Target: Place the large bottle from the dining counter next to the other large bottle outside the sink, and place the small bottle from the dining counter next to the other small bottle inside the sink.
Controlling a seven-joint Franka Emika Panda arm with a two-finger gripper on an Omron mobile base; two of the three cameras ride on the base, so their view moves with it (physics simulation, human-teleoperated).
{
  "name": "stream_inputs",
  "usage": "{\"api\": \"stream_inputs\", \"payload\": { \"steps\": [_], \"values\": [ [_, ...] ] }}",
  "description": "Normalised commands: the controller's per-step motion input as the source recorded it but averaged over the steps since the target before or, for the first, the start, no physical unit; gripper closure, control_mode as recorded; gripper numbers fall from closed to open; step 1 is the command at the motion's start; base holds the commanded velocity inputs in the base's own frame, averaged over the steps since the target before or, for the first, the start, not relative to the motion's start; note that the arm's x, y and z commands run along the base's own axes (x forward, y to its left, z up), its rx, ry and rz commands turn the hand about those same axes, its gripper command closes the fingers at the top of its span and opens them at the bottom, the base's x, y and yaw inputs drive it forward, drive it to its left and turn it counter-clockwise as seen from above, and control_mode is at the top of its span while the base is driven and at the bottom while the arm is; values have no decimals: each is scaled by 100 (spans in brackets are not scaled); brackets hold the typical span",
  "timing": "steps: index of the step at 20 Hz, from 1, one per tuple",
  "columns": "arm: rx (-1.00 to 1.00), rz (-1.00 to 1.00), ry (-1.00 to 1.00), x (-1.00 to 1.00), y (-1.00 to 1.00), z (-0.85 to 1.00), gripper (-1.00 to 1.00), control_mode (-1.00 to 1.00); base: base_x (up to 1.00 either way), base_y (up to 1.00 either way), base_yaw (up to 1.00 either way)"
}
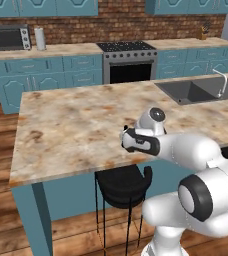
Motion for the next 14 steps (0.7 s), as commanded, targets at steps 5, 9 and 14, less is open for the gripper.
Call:
{"api": "stream_inputs", "payload": {
  "steps": [5, 9, 14],
  "values": [
    [0, 0, 0, 15, 0, -6, -100, -100, 0, 0, 0],
    [0, 0, 0, 15, 0, -9, -100, -100, 0, 0, 0],
    [0, 0, 0, 13, 0, -9, -100, -100, 0, 0, 0]
  ]
}}
